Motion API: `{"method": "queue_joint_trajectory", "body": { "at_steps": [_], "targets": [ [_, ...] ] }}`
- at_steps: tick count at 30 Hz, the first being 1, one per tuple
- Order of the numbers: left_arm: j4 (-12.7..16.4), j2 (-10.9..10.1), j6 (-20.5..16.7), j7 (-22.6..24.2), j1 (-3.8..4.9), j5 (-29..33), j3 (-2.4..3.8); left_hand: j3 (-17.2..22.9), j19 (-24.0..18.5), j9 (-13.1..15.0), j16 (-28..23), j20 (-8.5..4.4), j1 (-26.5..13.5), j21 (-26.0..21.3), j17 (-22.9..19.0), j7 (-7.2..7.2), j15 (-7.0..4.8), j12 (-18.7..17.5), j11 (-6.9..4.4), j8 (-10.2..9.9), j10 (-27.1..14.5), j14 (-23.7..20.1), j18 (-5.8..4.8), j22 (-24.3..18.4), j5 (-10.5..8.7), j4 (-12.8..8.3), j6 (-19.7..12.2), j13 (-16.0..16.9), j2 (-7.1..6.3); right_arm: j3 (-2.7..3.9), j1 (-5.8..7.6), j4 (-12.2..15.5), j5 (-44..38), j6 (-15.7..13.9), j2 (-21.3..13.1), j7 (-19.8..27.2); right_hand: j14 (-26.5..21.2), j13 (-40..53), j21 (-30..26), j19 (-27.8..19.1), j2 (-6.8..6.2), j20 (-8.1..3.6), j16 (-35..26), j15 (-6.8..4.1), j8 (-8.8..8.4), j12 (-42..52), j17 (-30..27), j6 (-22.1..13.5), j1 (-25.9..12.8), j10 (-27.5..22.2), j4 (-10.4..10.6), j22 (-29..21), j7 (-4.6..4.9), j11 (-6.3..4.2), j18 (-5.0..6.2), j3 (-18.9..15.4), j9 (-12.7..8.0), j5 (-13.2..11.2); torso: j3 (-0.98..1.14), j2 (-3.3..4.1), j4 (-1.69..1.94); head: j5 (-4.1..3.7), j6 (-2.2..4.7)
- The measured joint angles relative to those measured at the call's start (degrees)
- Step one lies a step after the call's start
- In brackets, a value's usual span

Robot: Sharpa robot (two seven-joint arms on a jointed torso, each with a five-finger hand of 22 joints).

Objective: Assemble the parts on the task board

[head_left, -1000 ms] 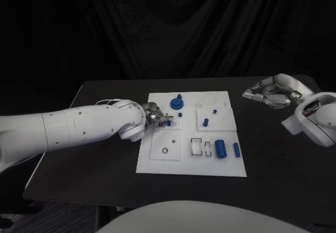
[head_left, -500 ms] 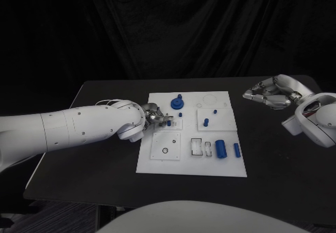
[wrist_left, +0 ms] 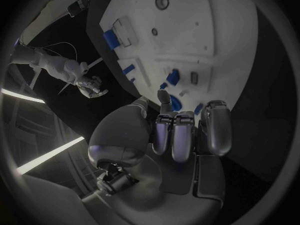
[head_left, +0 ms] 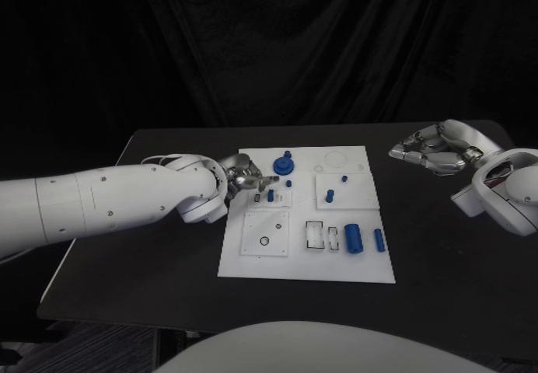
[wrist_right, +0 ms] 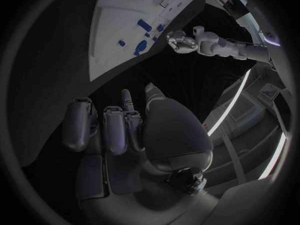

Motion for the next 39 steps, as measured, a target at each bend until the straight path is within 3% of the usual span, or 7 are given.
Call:
{"method": "queue_joint_trajectory", "body": {
  "at_steps": [6,10,12,17,25,32,39],
  "targets": [
    [-0.5,0.4,2.2,-1.5,6.53,-0.7,0.17,-0.3,0.0,0.0,0.0,0.00,1.7,0.0,0.0,0.40,0.00,0.0,0.00,-0.9,0.0,0.0,0.00,0.0,0.37,0.0,-1.2,0.0,0.21,0.00,0.00,-0.1,0.0,0.0,0.2,-0.2,0.0,0.0,0.0,0.0,0.14,0.00,0.0,0.00,0.00,0.0,0.0,0.0,-0.1,0.0,0.2,0.0,0.00,0.00,0.00,-0.2,-0.1,0.0,0.00,-0.03,0.02,0.08,0.00],
    [-3.5,2.6,9.2,-4.4,9.60,-0.7,0.19,-0.3,0.0,0.0,0.0,0.00,3.3,0.0,0.0,0.40,0.00,0.0,0.00,-1.8,0.0,0.0,0.00,0.0,-0.31,0.0,-1.2,0.0,0.76,0.00,0.00,-0.2,0.1,0.0,0.5,-0.4,0.0,0.0,0.0,0.0,0.14,0.00,0.0,0.00,0.00,0.0,0.0,0.0,-0.1,0.0,0.2,0.0,0.00,0.00,0.00,-0.2,-0.1,0.0,0.09,-0.10,-0.04,0.21,0.00],
    [-5.2,3.9,13.2,-5.8,10.34,-0.5,0.23,-0.7,0.3,0.0,0.0,0.31,3.9,0.2,0.0,0.42,0.00,0.0,0.00,-2.7,0.0,0.0,0.01,0.0,-1.59,-0.1,-1.2,0.0,0.96,0.00,-0.01,-0.4,0.1,0.1,0.7,-0.5,0.0,0.0,-0.1,0.0,0.14,0.00,0.0,0.00,0.00,0.0,0.0,0.0,-0.1,0.0,0.2,0.0,0.00,0.00,0.00,-0.2,-0.1,0.4,0.11,-0.10,-0.07,0.23,0.00],
    [-11.0,8.2,24.7,-9.7,11.21,0.6,0.13,-2.3,-0.5,-4.7,0.0,1.14,5.2,-0.3,0.0,1.24,0.44,0.0,0.62,-8.4,0.0,0.0,0.00,0.0,-2.67,0.0,1.1,0.0,1.58,0.00,-0.01,-0.5,0.1,0.2,1.0,-0.6,0.0,0.0,-0.2,0.0,0.13,0.00,0.0,0.00,0.00,0.0,0.0,0.0,-0.1,-0.1,0.2,0.0,0.00,-0.11,0.00,-0.2,-0.1,0.7,0.13,-0.10,-0.06,0.22,0.00],
    [-18.3,13.9,36.0,-13.2,11.43,2.3,0.13,-3.2,-1.2,-19.1,0.0,1.86,6.3,-1.6,0.0,2.67,1.46,0.0,1.85,-20.2,0.0,0.0,0.01,0.0,-3.34,-0.9,4.5,0.0,2.16,0.00,-0.63,-0.9,0.1,0.4,0.9,-0.7,0.0,0.0,-0.2,-0.2,0.37,-0.17,-0.2,0.00,0.00,0.0,0.0,0.0,-0.4,-0.2,0.2,0.0,0.00,-0.20,0.00,-0.2,-0.2,1.4,0.25,-0.17,-0.12,0.63,0.00],
    [-22.0,17.4,40.7,-14.6,11.19,4.0,0.16,-3.4,-1.5,-21.0,0.0,2.06,6.6,-1.9,0.0,2.66,1.46,0.0,1.86,-21.0,0.0,0.0,0.01,0.0,-3.34,-1.0,5.4,0.0,2.39,0.00,-0.80,-1.0,0.2,0.6,1.0,-0.7,0.0,0.0,-0.5,-0.4,0.37,0.00,-0.2,0.00,0.00,0.0,0.0,0.0,-0.4,-0.2,0.2,0.0,0.00,-0.20,0.00,-0.2,-0.2,1.5,0.14,-0.03,-0.21,1.08,0.00],
    [-23.6,18.9,43.4,-15.5,9.78,5.3,0.14,-3.5,-1.5,-21.9,0.0,2.05,6.6,-2.2,0.0,2.65,1.45,0.0,1.86,-21.5,0.0,0.0,0.01,0.0,-3.56,-0.9,5.8,0.0,2.39,0.00,-0.85,-0.9,0.2,0.7,0.9,-0.7,0.0,0.0,-0.5,-0.4,0.37,0.00,-0.2,0.00,-0.23,0.0,0.0,0.0,-0.4,-0.2,0.2,0.0,0.00,-0.21,0.01,-0.2,-0.2,1.5,-0.03,0.27,-0.34,1.25,0.00]
  ]
}}
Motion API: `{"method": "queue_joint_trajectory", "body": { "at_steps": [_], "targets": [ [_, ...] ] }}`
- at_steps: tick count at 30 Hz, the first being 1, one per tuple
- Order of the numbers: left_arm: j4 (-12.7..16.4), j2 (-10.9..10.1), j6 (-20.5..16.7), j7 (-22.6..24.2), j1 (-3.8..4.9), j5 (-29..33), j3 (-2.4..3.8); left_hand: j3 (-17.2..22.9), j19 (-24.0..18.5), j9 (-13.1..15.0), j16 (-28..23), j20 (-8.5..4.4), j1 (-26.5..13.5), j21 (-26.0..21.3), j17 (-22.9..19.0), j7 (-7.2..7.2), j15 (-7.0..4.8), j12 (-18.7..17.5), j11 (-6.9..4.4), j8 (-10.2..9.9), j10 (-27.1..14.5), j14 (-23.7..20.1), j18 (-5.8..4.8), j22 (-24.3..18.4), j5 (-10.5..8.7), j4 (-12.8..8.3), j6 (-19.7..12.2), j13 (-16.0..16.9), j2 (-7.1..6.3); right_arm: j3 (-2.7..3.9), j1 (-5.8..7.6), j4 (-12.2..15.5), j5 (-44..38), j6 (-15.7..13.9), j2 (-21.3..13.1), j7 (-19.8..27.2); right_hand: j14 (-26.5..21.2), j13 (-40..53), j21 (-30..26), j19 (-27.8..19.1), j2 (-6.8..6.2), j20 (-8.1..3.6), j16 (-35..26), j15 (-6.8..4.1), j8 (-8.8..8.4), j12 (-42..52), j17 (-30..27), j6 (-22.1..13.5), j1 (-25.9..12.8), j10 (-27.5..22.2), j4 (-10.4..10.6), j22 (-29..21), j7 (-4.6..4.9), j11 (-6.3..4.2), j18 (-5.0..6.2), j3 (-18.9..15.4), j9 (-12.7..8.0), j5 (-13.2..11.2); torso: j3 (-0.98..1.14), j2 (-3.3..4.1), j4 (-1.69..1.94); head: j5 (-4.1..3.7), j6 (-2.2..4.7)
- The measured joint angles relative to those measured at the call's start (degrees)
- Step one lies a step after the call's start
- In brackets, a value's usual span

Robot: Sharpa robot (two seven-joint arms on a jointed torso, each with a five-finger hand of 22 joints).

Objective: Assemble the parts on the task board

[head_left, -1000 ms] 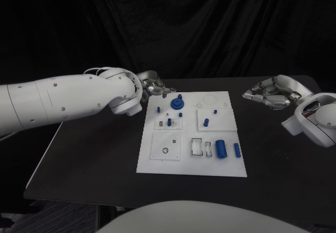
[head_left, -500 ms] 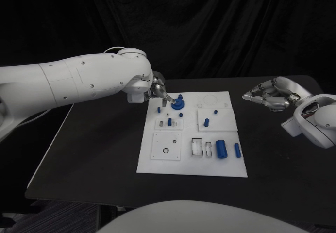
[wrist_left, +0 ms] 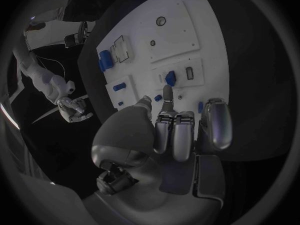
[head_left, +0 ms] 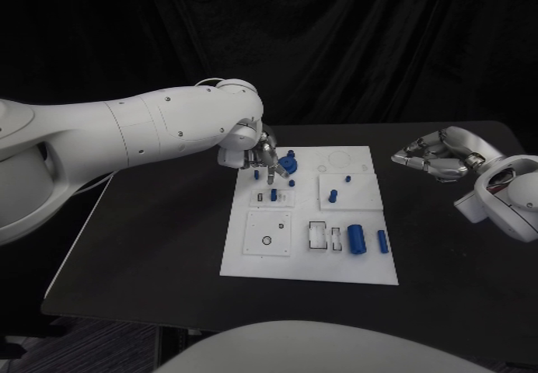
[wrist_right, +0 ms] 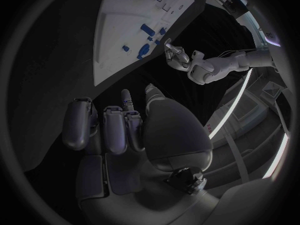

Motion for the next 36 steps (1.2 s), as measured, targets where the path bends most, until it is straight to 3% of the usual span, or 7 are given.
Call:
{"method": "queue_joint_trajectory", "body": {
  "at_steps": [9,16,36],
  "targets": [
    [-1.5,0.5,1.4,-0.9,-1.88,0.7,-0.01,0.0,0.0,-1.1,0.0,0.00,0.3,-0.2,0.0,0.00,0.00,0.0,0.00,-0.5,0.0,0.0,0.00,0.0,0.44,0.0,0.4,0.0,0.26,0.00,-0.02,0.0,0.0,0.1,0.0,0.0,0.0,0.0,0.0,0.0,0.00,0.00,0.0,0.00,0.00,0.0,0.0,0.0,0.0,0.0,0.0,0.0,0.00,0.00,0.00,0.0,0.0,0.0,-0.04,0.13,-0.11,0.14,0.00],
    [-2.1,0.8,1.7,-1.2,-2.76,0.9,-0.01,0.3,0.0,-1.6,0.0,0.00,0.5,-0.2,0.0,-0.08,0.00,0.0,0.00,-0.8,0.0,0.0,0.00,0.0,1.28,-0.6,1.1,0.0,0.53,0.00,-0.03,0.0,0.0,0.2,0.0,0.0,0.0,0.0,0.0,0.0,0.23,0.00,0.0,0.00,0.00,0.0,0.0,0.0,0.2,0.0,0.0,0.0,0.00,0.00,0.00,0.0,-0.1,0.2,-0.03,0.01,-0.15,0.15,0.00],
    [-2.8,1.0,1.7,-1.7,-3.67,1.1,0.00,0.8,-0.2,0.0,0.0,-0.22,0.5,-1.0,0.0,-0.50,-0.01,0.0,-0.01,0.0,0.0,0.0,0.00,0.0,2.31,-1.4,2.1,0.0,0.60,0.01,-0.04,0.1,0.1,0.3,-0.1,0.0,0.0,0.0,0.0,0.0,0.23,0.00,0.0,0.00,0.00,0.0,0.0,0.0,0.2,0.0,0.0,0.0,0.00,0.00,0.00,0.0,0.0,0.2,-0.01,-0.01,-0.02,-0.03,0.00]
  ]
}}
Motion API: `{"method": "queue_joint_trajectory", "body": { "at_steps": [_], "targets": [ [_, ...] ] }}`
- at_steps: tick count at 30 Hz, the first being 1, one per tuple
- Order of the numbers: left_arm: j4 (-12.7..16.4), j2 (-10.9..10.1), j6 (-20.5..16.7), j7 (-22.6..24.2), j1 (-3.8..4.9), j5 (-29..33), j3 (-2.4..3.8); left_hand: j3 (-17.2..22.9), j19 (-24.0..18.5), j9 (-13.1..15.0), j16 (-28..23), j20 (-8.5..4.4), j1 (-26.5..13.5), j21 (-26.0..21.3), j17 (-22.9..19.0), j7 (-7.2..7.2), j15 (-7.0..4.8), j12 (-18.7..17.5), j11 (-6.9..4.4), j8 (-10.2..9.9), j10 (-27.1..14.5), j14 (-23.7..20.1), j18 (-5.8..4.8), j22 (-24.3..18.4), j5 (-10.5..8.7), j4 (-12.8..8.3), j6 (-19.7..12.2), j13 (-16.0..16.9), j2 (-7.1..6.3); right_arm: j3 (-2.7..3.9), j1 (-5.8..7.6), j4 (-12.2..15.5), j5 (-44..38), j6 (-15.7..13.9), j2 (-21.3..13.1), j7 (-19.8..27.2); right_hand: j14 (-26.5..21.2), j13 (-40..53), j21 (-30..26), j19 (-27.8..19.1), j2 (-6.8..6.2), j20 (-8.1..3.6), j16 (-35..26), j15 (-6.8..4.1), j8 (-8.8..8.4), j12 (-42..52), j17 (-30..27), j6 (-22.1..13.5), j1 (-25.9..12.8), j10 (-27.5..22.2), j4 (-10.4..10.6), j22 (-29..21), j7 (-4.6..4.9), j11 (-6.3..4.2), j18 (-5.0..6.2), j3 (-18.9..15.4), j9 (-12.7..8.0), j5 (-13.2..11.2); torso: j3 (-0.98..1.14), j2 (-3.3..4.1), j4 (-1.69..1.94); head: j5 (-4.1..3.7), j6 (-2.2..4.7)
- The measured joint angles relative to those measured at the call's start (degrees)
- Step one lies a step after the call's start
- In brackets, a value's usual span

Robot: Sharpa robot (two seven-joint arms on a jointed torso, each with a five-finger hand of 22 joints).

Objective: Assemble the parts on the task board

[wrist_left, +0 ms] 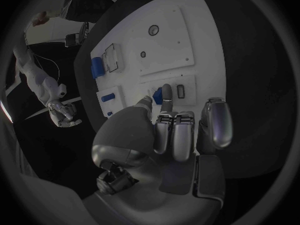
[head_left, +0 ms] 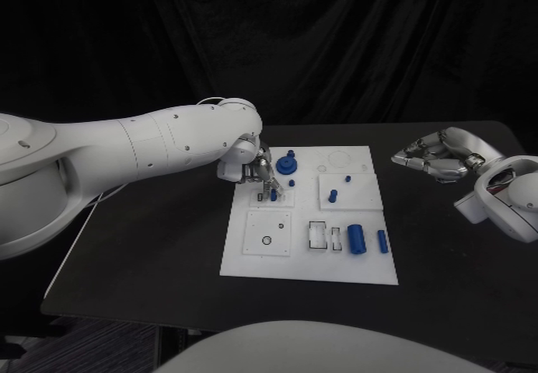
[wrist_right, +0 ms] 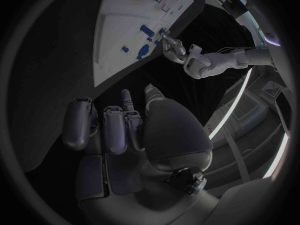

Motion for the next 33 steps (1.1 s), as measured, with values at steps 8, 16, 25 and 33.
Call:
{"method": "queue_joint_trajectory", "body": {
  "at_steps": [8,16,25,33],
  "targets": [
    [-0.3,0.2,-0.2,-0.1,-0.39,0.0,-0.01,0.6,0.0,1.5,0.0,0.00,0.1,-0.2,0.0,-0.08,0.00,0.0,0.00,0.6,0.0,0.0,0.00,0.0,0.58,-0.9,-0.5,0.0,0.33,0.00,0.00,0.1,0.0,0.1,-0.1,-0.1,0.0,0.0,0.0,0.0,0.00,0.00,0.0,0.00,0.00,0.0,0.0,0.0,0.0,0.0,0.0,0.0,0.00,0.00,0.00,0.0,0.0,0.0,0.05,-0.01,0.00,-0.15,0.00],
    [-0.5,0.3,-1.0,-0.1,-0.56,0.0,0.00,1.0,-0.2,2.7,0.0,-0.20,0.1,-0.2,0.0,-0.01,0.00,0.0,0.00,0.7,0.0,0.0,0.50,0.0,0.58,-1.3,-1.5,0.0,0.33,0.00,0.00,0.2,0.0,0.2,-0.2,-0.2,0.0,0.0,-0.3,0.0,0.00,0.00,-0.3,0.00,0.00,-0.3,0.0,0.0,0.0,0.0,0.0,0.0,0.00,0.00,0.00,0.0,-0.1,0.2,0.05,-0.01,-0.01,-0.06,0.00],
    [-0.5,0.2,-2.1,0.1,-0.61,0.1,0.00,1.2,-0.4,3.8,0.0,0.00,0.1,-0.5,0.0,0.08,0.00,0.0,0.00,0.8,0.0,0.0,0.49,0.0,0.80,-1.8,-2.4,0.0,0.33,0.00,0.00,0.2,0.0,0.4,-0.1,-0.3,0.0,0.0,-0.3,0.0,0.00,0.00,-0.3,0.00,0.00,-0.2,0.0,0.0,0.0,0.0,0.0,0.0,0.00,0.00,0.00,0.0,0.0,0.2,0.03,0.02,-0.01,0.01,0.00],
    [-0.5,0.1,-2.9,0.2,-0.63,0.1,0.00,1.3,-0.4,6.0,0.0,0.00,0.1,-0.7,0.0,0.33,0.00,0.0,0.00,1.7,0.0,0.0,0.48,0.0,0.40,-2.8,-3.6,0.0,0.33,0.00,0.00,0.1,0.0,0.7,-0.1,-0.5,0.0,0.0,-0.3,0.0,0.00,0.00,-0.2,0.00,0.00,-0.2,0.0,0.0,0.0,0.0,0.0,0.0,0.00,0.00,0.00,0.0,0.0,0.2,0.04,-0.01,0.02,-0.03,0.00]
  ]
}}
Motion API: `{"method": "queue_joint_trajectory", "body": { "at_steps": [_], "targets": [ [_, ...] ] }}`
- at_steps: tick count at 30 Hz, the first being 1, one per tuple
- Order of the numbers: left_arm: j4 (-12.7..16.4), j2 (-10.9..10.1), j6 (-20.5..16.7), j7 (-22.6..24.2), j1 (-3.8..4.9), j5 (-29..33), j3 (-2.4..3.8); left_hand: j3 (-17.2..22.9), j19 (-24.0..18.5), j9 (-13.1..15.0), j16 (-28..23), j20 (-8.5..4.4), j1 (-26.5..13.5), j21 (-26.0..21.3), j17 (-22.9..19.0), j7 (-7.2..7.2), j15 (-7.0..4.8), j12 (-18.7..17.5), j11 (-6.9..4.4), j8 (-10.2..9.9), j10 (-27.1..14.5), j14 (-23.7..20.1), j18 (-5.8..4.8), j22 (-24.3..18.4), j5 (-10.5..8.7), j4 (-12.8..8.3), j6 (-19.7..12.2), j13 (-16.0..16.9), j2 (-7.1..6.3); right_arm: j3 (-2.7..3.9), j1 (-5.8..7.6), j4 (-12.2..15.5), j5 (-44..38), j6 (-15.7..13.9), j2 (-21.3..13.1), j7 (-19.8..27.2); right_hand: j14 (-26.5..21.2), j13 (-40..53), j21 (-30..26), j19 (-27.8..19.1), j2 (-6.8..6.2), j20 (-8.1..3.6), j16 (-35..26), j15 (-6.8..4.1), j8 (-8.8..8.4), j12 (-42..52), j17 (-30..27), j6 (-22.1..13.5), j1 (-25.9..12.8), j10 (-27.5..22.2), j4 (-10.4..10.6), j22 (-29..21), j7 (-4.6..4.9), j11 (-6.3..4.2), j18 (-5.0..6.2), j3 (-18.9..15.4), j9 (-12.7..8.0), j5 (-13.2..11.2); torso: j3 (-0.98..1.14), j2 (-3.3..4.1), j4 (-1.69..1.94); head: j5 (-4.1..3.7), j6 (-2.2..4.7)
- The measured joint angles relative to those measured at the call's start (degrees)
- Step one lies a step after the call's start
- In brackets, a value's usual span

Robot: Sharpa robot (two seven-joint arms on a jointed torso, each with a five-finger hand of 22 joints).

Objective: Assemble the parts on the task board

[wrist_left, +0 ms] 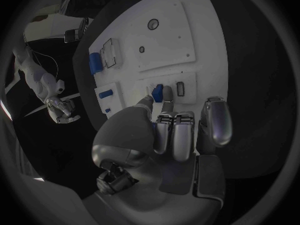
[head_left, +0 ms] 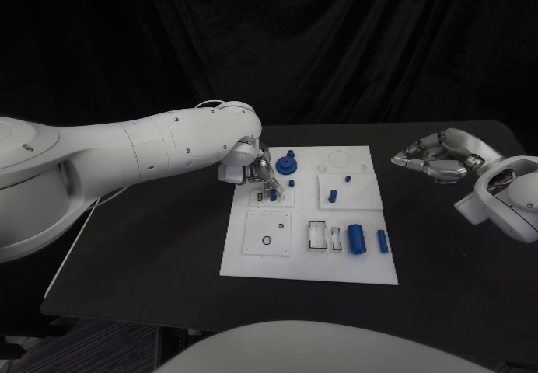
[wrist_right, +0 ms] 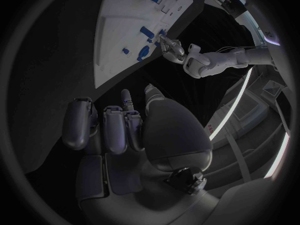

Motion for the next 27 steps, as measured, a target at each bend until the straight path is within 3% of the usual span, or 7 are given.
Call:
{"method": "queue_joint_trajectory", "body": {
  "at_steps": [10,16,19,27],
  "targets": [
    [0.1,-0.1,-1.2,0.4,-0.04,0.0,0.00,0.8,0.0,3.1,0.0,0.00,-0.2,-0.2,0.0,0.09,0.00,0.0,0.00,0.9,0.0,0.0,-0.01,0.0,-0.01,-0.8,-1.3,0.0,-0.23,0.00,0.00,-0.1,0.0,0.4,0.1,-0.3,0.0,0.0,-0.3,0.0,0.00,0.00,-0.2,0.00,0.00,0.0,0.0,0.0,0.0,-0.3,0.0,0.0,0.00,0.10,0.00,0.0,0.0,0.0,-0.02,-0.01,-0.02,0.01,0.00],
    [0.1,-0.2,-1.9,0.7,-0.16,0.0,0.00,2.3,0.0,4.9,0.0,0.00,0.0,-0.4,0.0,-0.15,0.00,0.0,0.00,1.1,0.0,0.0,-0.01,0.0,2.22,-2.6,-2.3,0.0,-0.50,0.00,0.00,-0.1,0.0,0.7,0.1,-0.5,0.0,0.0,-0.5,0.0,0.13,0.00,-0.4,0.00,-0.22,-0.2,0.0,0.0,0.1,-0.4,0.0,0.0,0.00,0.01,0.00,0.0,-0.1,0.2,-0.03,-0.02,-0.03,0.00,0.00],
    [0.1,-0.2,-2.1,0.9,-0.21,0.0,-0.01,3.0,0.0,5.4,0.0,0.00,0.4,-0.4,0.0,-0.13,0.00,0.0,0.00,1.3,0.0,0.0,-0.02,0.0,3.10,-3.3,-2.3,0.0,-0.29,0.00,0.00,-0.1,0.0,0.8,0.2,-0.6,0.0,0.0,-0.6,0.0,0.31,0.00,-0.5,0.00,-0.23,-0.2,0.0,0.0,0.3,-0.4,-0.1,0.0,0.00,0.00,0.00,0.1,-0.1,0.5,-0.03,-0.03,-0.03,0.00,0.00],
    [0.4,-0.3,-2.2,1.1,-0.35,0.0,0.01,3.0,0.0,5.4,0.0,0.00,0.4,-0.4,0.0,-0.13,0.00,0.0,0.00,1.3,0.0,0.0,-0.02,0.0,3.10,-3.3,-2.3,0.0,-0.29,0.00,0.00,-0.2,0.0,1.1,0.2,-0.8,0.0,0.0,-0.9,-0.4,0.31,0.00,-0.7,0.00,-0.23,-0.2,0.0,0.0,0.3,-0.4,-0.2,0.0,0.00,0.00,0.00,0.2,-0.2,0.9,-0.03,-0.05,-0.03,0.03,0.00]
  ]
}}
